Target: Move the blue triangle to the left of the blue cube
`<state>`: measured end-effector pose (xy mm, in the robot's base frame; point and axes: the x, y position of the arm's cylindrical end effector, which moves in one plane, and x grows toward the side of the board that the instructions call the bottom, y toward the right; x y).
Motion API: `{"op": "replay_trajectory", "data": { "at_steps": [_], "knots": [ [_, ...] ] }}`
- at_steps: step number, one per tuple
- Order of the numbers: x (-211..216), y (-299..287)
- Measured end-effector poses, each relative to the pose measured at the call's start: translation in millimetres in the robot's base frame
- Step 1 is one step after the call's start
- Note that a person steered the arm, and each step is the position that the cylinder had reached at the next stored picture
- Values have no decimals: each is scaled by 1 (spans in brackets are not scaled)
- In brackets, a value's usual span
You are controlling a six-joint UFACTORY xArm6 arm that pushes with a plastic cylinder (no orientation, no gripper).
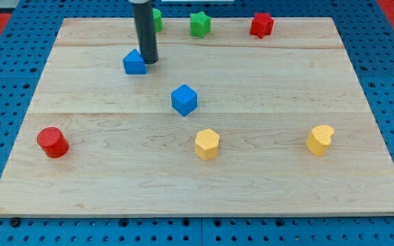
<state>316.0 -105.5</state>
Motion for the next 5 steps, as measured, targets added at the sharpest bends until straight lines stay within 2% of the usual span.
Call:
{"op": "replay_trajectory", "data": {
  "at_steps": [2, 5],
  "knots": [
    [-1, -94],
    [23, -125]
  ]
}}
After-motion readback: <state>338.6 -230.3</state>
